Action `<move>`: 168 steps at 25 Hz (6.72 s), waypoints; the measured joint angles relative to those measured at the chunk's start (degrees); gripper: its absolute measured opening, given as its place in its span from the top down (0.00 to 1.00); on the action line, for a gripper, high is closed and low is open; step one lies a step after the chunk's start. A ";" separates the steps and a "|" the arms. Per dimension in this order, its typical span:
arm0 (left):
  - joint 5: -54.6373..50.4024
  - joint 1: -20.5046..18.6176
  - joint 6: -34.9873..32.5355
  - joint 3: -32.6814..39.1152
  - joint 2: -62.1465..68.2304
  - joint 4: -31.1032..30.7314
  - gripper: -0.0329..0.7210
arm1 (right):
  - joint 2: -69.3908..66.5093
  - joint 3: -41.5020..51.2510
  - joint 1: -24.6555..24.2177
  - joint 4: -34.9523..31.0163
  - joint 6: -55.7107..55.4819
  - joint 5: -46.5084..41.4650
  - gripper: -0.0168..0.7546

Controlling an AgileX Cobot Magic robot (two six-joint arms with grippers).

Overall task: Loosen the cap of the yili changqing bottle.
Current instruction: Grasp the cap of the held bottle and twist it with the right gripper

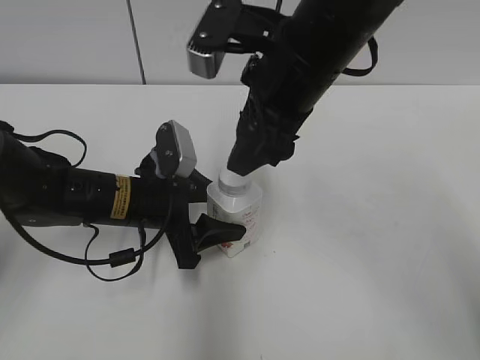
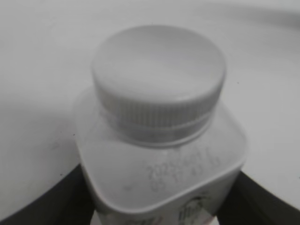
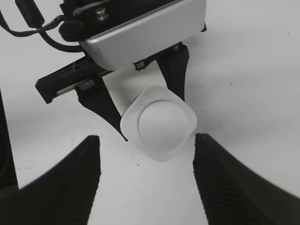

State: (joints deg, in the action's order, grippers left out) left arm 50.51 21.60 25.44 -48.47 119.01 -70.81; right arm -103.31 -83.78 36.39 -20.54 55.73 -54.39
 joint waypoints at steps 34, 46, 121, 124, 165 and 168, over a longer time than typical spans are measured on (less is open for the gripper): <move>0.06 0.00 -0.61 0.00 0.00 -0.68 0.36 | -7.62 -1.00 0.00 1.65 0.16 3.46 0.33; 0.11 0.00 -0.61 0.00 0.00 -0.58 0.37 | -8.93 -1.00 0.00 1.61 0.16 3.42 0.45; 0.42 0.00 -0.81 0.00 0.00 -1.41 0.37 | -8.31 -1.04 0.21 2.87 -24.43 1.81 0.28; 0.42 0.05 -0.81 0.00 0.00 -1.41 0.37 | -8.31 -1.04 1.06 3.12 -23.51 1.98 0.29; 0.05 0.10 -0.20 0.00 0.00 -0.84 0.38 | -8.05 -1.14 2.10 7.28 25.81 3.20 0.56; 0.01 0.05 -0.01 0.00 0.00 -0.48 0.39 | -7.98 -1.16 2.10 7.08 26.28 3.20 0.61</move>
State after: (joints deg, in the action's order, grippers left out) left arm 50.53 21.64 25.43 -48.47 119.01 -71.29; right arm -111.30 -84.94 38.49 -13.46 82.01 -51.19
